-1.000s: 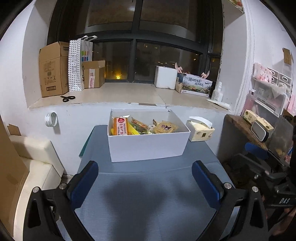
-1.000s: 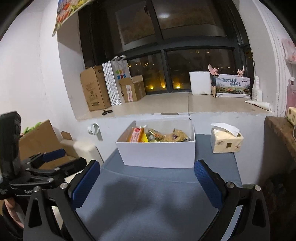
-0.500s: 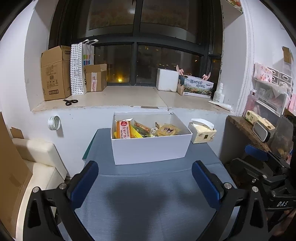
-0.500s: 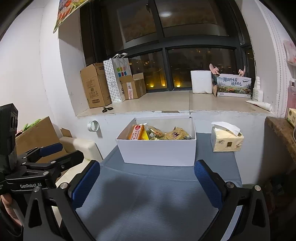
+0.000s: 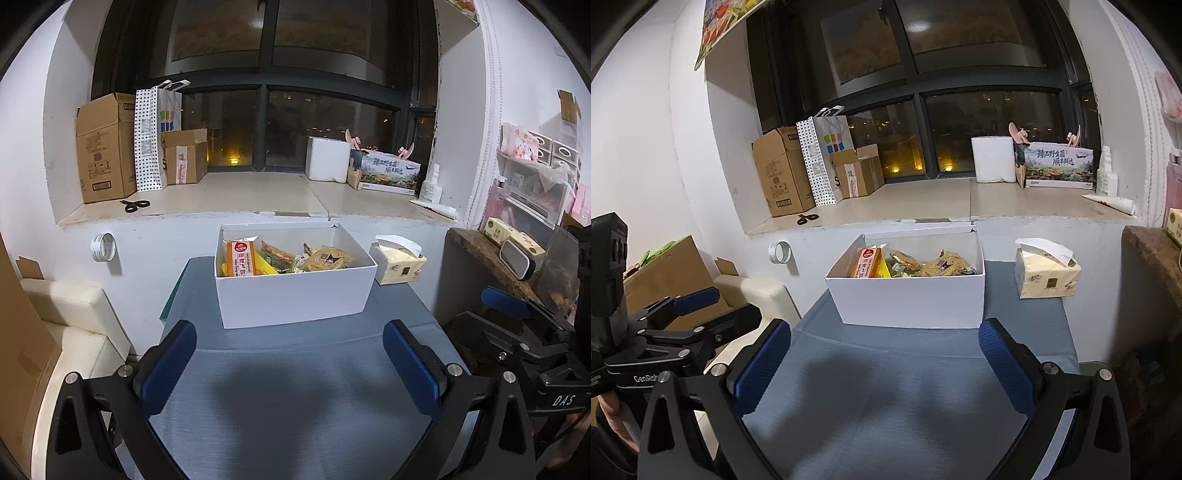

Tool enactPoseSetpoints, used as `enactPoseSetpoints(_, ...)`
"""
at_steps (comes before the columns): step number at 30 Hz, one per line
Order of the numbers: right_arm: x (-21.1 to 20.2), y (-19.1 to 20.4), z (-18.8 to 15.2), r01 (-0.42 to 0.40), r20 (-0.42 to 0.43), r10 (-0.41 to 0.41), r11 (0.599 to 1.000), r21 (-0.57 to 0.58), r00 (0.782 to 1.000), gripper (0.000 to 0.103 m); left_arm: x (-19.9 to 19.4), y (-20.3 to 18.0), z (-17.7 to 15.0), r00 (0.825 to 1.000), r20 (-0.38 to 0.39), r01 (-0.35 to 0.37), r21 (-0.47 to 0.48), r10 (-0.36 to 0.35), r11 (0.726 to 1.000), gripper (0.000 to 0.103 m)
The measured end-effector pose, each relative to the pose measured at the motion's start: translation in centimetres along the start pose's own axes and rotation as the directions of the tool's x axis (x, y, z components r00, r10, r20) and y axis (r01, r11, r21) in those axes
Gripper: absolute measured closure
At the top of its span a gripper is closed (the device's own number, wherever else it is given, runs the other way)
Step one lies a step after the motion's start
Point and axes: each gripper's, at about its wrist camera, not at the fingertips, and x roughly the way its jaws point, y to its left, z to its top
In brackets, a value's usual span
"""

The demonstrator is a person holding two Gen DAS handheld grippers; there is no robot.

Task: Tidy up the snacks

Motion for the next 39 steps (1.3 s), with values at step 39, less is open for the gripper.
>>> enactPoseSetpoints(39, -0.13, -0.02, -0.06, 0.002, -0.001, -0.002, 1.0, -0.001, 1.0, 0.0, -0.09, -0.19, -0.07, 1.0, -0.001, 0.007, 0.01, -0.007, 1.0, 0.0)
